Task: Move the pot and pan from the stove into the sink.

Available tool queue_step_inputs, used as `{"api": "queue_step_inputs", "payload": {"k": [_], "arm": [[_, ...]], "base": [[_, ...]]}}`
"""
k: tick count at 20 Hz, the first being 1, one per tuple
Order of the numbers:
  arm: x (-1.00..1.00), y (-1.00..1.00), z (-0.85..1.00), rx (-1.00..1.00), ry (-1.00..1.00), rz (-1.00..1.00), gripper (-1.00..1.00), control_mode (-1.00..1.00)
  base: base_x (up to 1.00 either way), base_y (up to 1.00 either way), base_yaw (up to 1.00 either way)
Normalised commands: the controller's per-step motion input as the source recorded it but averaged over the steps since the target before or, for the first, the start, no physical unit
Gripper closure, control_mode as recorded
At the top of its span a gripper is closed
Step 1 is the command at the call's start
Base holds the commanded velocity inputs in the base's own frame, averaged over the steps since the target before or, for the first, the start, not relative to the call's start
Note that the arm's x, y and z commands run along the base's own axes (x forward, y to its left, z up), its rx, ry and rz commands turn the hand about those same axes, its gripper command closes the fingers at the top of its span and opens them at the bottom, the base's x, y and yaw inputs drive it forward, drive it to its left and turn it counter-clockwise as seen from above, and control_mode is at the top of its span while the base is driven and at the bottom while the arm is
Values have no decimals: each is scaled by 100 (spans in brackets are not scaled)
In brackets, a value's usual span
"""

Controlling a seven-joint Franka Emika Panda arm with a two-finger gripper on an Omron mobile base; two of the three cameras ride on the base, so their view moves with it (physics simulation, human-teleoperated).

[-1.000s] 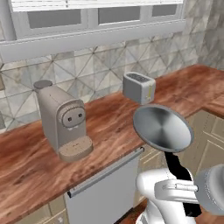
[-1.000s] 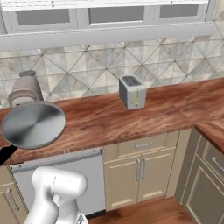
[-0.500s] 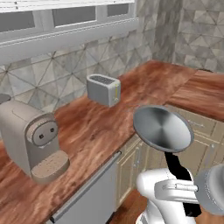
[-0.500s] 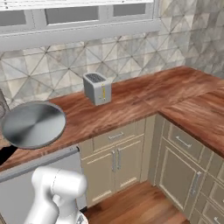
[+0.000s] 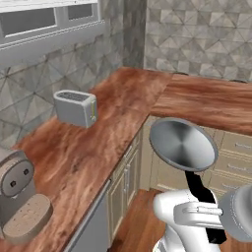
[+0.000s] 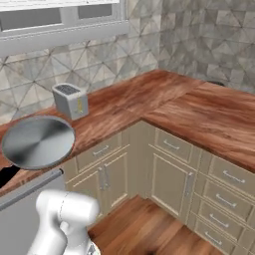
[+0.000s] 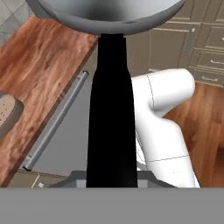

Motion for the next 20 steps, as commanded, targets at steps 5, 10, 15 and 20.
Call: {"api": "queue_step_inputs", "payload": {"k": [5, 10, 15, 20], "arm": [[0, 0, 0, 0, 0, 0, 100, 100], [0, 0, 0, 0, 0, 0, 100, 100], [0, 0, 0, 0, 0, 0, 100, 100], [0, 0, 0, 0, 0, 0, 100, 100]], "base": [[0, -17, -44], [0, -18, -44], [0, -18, -44], [0, -18, -44]]}}
